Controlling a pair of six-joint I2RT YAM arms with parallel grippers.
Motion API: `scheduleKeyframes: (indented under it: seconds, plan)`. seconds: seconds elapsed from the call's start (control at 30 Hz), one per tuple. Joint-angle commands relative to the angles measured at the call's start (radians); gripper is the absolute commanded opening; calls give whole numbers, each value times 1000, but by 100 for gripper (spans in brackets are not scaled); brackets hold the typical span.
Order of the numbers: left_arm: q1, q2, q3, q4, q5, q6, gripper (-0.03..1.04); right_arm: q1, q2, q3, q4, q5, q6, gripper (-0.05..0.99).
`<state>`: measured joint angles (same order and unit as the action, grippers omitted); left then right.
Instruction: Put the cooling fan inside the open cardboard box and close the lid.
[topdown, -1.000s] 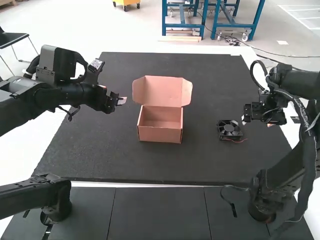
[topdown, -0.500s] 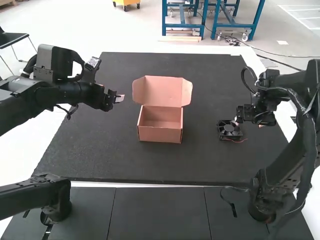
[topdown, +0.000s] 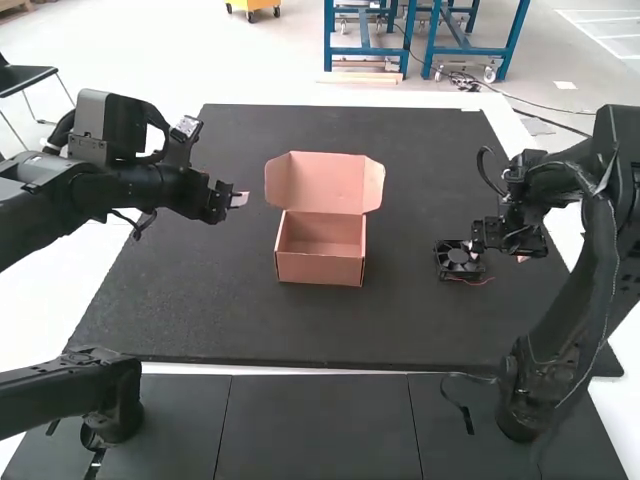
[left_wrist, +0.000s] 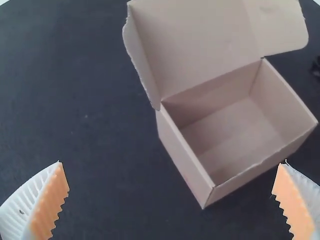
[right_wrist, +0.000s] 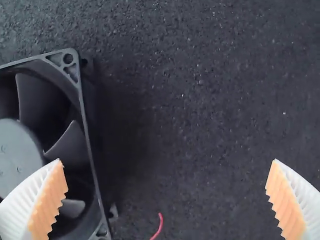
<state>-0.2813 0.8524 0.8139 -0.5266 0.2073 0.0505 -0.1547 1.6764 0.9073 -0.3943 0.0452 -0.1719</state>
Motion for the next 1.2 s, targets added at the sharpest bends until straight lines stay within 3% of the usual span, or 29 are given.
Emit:
scheduleKeyframes:
  seconds: [0.0, 0.97, 1.07, 1.17]
  plan:
    - [8, -1, 44, 4, 10, -15, 96, -6, 26, 65, -6, 18, 3, 90]
    - [7, -1, 56, 7, 10, -47, 96, 4, 154, 133, -164, 24, -23, 90]
    - [7, -3, 62, 4, 10, -52, 96, 7, 175, 136, -166, 24, -23, 87]
    - [8, -4, 64, 2, 10, -57, 96, 9, 189, 143, -172, 22, -29, 75]
